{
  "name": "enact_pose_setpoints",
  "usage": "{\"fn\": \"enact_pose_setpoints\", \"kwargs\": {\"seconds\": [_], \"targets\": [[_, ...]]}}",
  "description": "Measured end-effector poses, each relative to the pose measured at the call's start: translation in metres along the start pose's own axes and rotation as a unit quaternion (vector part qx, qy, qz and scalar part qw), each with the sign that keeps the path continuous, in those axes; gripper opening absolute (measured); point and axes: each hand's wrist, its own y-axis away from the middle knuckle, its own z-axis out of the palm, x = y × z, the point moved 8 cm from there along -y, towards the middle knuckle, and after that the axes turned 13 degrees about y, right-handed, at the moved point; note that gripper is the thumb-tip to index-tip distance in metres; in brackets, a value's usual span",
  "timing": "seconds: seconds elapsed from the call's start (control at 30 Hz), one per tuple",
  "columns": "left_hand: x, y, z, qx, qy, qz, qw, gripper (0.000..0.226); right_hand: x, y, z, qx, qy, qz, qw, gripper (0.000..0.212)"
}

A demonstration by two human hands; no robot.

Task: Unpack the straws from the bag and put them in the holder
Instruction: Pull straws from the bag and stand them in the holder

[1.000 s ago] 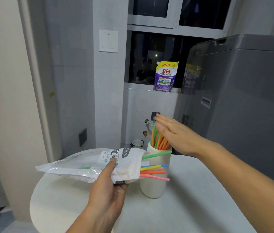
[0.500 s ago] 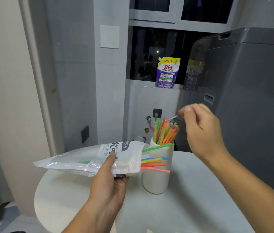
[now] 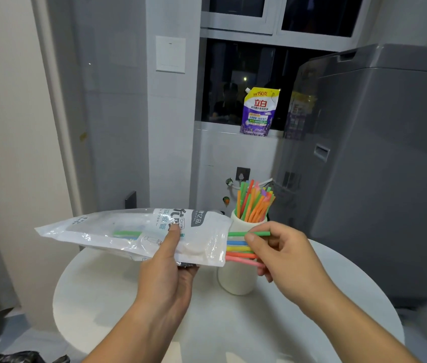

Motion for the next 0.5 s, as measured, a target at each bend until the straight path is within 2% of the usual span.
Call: {"fn": "enact_pose_setpoints", "kwargs": {"seconds": [0.27, 0.43, 0.5], "targets": [[-0.002, 0.000, 0.001, -0.005, 0.007, -0.006, 1.000, 0.037, 0.002, 0.000, -0.017, 0.092, -0.035, -0.033, 0.995, 0.015], [-0.007, -0.001, -0.002, -0.001, 0.004, -0.015, 1.000, 0.042, 0.004, -0.003, -0.005, 0.015, -0.030, -0.033, 0.999, 0.007], [-0.008, -0.001, -0.002, 0.000, 0.006, -0.019, 1.000, 0.043, 0.001, -0.003, -0.006, 0.012, -0.020, -0.046, 0.999, 0.009]]}}
